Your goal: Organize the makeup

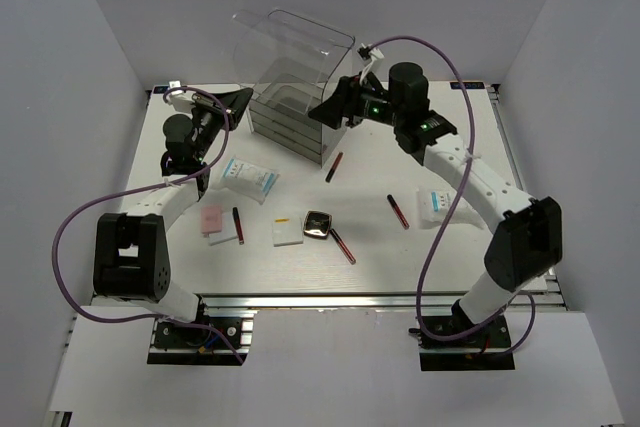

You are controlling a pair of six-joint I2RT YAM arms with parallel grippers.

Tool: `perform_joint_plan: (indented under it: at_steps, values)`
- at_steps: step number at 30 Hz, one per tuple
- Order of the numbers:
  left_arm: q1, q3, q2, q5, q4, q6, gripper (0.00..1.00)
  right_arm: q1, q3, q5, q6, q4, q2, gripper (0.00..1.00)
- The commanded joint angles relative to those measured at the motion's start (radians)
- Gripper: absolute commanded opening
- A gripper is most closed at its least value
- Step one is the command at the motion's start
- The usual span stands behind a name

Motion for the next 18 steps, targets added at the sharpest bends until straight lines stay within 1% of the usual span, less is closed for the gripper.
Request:
perform_joint_plan:
  at_steps: [1, 5, 9, 11, 13, 14, 18]
  values:
    - [0.0, 0.035, -0.047, 0.007, 0.039, -0.004, 0.0, 0.017, 0.111, -0.004, 0.146, 0.108, 0.049, 0.68]
    - [0.002, 0.041, -0.05, 0.006, 0.035, -0.002, 0.0, 0.029, 0.17, 0.022, 0.203, 0.113, 0.109, 0.67]
    - [0.002, 0.047, -0.053, 0.007, 0.032, -0.004, 0.0, 0.034, 0.206, 0.073, 0.212, 0.116, 0.161, 0.65]
    - [0.002, 0.049, -0.056, 0.007, 0.029, -0.004, 0.0, 0.034, 0.233, 0.084, 0.22, 0.123, 0.176, 0.63]
    - [0.002, 0.051, -0.057, 0.009, 0.025, -0.002, 0.0, 0.034, 0.237, 0.079, 0.226, 0.151, 0.188, 0.54]
    - [0.003, 0.051, -0.06, 0.007, 0.019, -0.001, 0.0, 0.034, 0.243, 0.069, 0.237, 0.171, 0.193, 0.47]
    - [0.011, 0.052, -0.077, -0.01, -0.026, 0.004, 0.0, 0.036, 0.236, 0.055, 0.252, 0.206, 0.196, 0.31]
